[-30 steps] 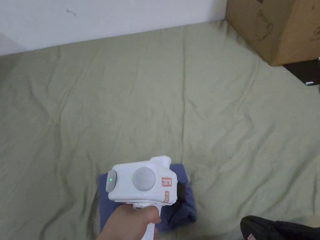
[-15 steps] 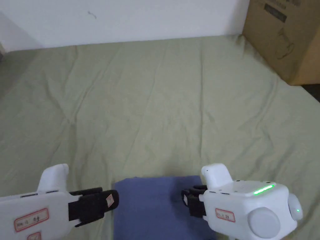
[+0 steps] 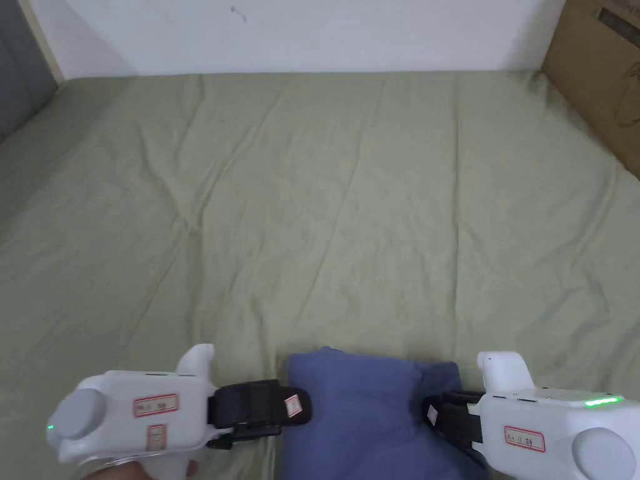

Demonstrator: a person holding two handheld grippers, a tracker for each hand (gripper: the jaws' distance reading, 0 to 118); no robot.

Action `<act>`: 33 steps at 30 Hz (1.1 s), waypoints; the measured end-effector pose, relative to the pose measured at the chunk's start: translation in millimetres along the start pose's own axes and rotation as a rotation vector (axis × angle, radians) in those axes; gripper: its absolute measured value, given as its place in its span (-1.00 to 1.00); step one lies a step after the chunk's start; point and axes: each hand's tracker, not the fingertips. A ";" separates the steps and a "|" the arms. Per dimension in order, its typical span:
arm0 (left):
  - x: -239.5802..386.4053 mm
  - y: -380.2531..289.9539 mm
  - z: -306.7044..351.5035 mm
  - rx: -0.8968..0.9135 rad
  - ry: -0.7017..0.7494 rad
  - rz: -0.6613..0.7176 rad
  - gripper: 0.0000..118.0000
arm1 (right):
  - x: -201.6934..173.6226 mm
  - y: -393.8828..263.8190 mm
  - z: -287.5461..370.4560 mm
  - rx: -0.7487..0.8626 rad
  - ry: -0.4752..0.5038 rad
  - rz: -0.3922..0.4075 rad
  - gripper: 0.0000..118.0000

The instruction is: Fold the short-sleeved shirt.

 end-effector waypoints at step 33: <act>-145.9 151.2 317.4 -0.062 1.407 -0.106 -0.44 | -90.8 -6.7 93.1 0.127 -0.036 0.217 -1.00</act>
